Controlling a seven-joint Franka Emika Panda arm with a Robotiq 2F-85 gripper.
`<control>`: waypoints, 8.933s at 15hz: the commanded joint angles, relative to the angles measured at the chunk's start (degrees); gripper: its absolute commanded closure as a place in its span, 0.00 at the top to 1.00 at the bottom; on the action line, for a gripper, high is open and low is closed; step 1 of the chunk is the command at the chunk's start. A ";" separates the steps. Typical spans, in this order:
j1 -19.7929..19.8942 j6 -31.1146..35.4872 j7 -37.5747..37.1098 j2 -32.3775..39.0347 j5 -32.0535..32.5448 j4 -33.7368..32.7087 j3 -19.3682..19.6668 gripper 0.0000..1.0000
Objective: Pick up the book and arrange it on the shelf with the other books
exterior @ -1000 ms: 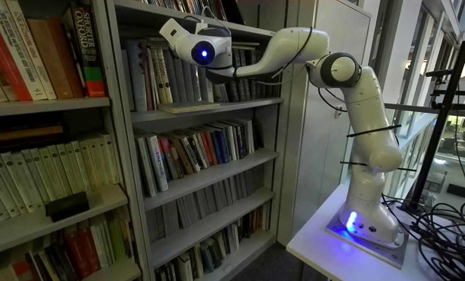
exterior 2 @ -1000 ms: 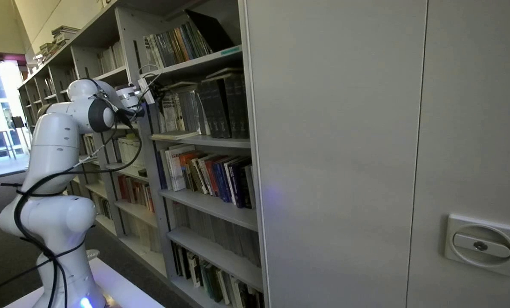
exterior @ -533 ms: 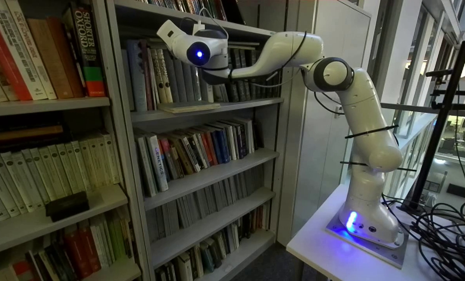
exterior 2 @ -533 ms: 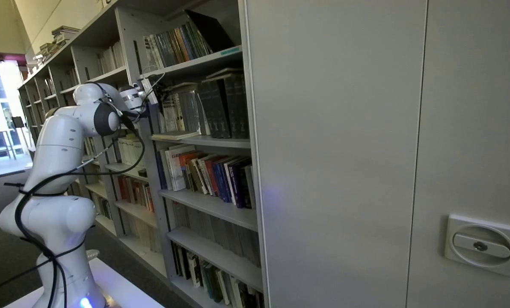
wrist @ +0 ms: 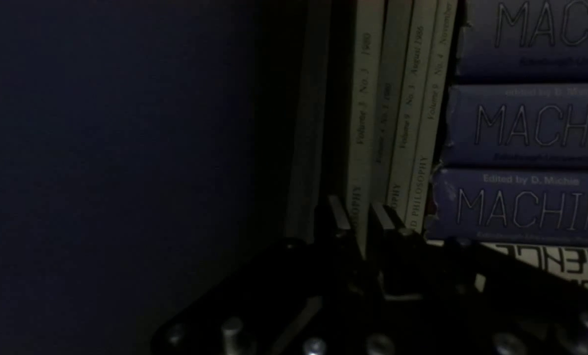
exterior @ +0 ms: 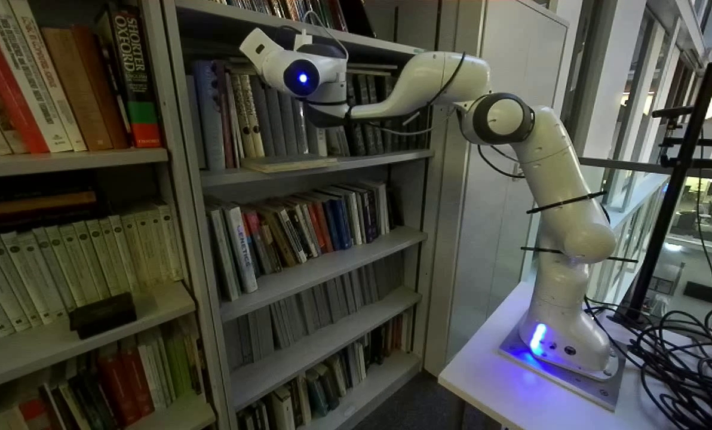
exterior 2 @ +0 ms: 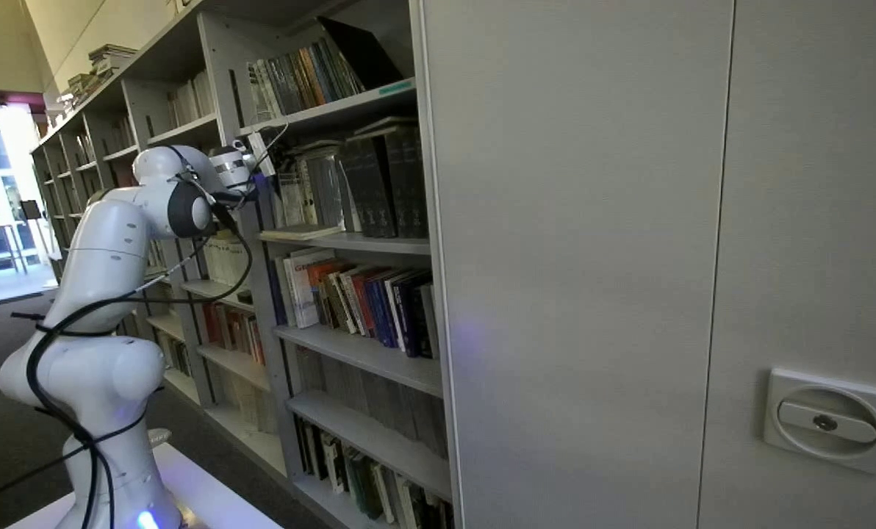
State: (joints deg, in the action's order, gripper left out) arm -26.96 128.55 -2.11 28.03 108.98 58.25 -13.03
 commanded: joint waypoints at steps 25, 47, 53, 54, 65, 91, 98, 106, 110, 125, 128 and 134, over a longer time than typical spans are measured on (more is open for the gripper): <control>-1.45 -0.15 -3.81 -6.03 -1.03 7.14 -0.74 0.49; -0.03 0.28 -1.98 -6.11 -1.62 7.27 2.53 0.00; 0.02 0.16 -1.72 -5.95 -1.79 7.10 3.01 0.00; 0.07 0.05 -1.63 -6.02 -1.76 7.16 3.16 0.00; 1.02 -0.97 -1.85 -7.08 -2.10 8.42 4.79 0.00; -0.38 -9.20 10.93 -26.16 -47.40 43.55 -8.45 0.00; -1.42 -11.04 21.44 -35.34 -80.57 53.34 -12.41 0.00; -3.39 -27.67 45.51 -40.90 -108.24 46.95 -11.57 0.00; -2.57 -29.23 46.44 -40.51 -107.26 46.27 -12.24 0.27; -2.49 -30.57 47.41 -38.80 -109.73 46.10 -11.98 0.89; -2.42 -30.53 47.54 -38.45 -109.82 45.95 -12.03 1.00; -2.18 -30.50 47.43 -38.45 -109.57 46.08 -11.80 1.00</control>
State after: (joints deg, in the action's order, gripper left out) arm -29.86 99.19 44.56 -9.89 0.64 104.78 -24.98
